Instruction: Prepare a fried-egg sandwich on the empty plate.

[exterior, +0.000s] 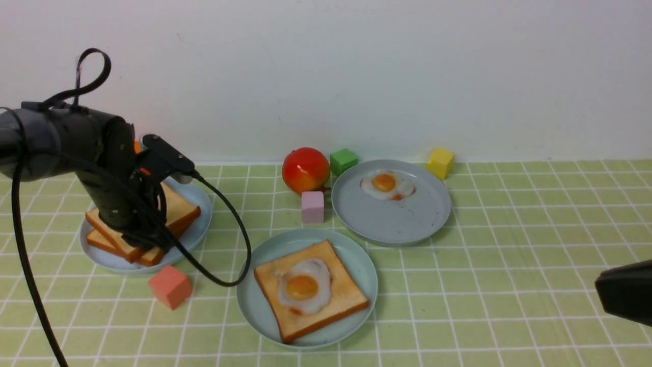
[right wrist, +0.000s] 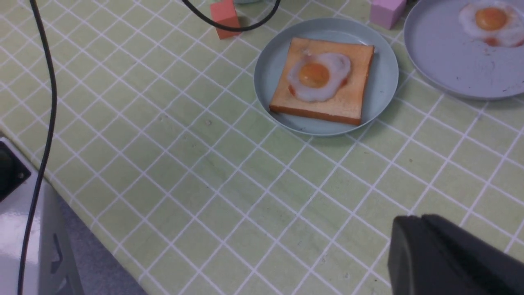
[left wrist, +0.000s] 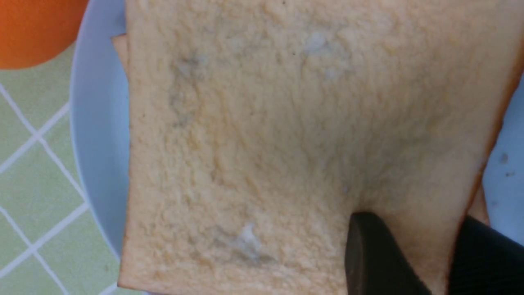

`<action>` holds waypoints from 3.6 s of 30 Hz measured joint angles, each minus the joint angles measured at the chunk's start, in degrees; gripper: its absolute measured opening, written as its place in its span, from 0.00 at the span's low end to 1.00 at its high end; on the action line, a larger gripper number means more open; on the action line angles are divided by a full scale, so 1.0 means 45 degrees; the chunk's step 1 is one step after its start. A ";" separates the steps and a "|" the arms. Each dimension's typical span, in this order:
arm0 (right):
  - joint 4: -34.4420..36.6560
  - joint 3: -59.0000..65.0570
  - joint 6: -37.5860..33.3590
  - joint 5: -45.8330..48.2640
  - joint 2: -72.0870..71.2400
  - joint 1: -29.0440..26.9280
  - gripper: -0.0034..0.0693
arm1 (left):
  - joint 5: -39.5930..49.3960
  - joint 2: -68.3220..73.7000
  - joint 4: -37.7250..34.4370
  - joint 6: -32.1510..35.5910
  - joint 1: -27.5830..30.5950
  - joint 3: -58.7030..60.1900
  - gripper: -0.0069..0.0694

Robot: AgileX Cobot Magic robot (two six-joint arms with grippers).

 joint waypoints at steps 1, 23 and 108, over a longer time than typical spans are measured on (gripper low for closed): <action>0.0000 0.0000 0.0000 0.0000 0.0000 0.0000 0.10 | 0.0016 0.0000 0.0000 0.0000 0.0000 0.0000 0.37; -0.0879 0.0000 -0.0004 0.0182 -0.1830 0.0000 0.11 | 0.1446 -0.3139 0.0459 -0.3909 -0.6023 0.0669 0.13; -0.8073 1.0533 0.9283 -1.3779 -0.8640 0.0000 0.05 | -0.8510 -2.2168 -0.4398 -0.5003 -0.8292 1.5196 0.07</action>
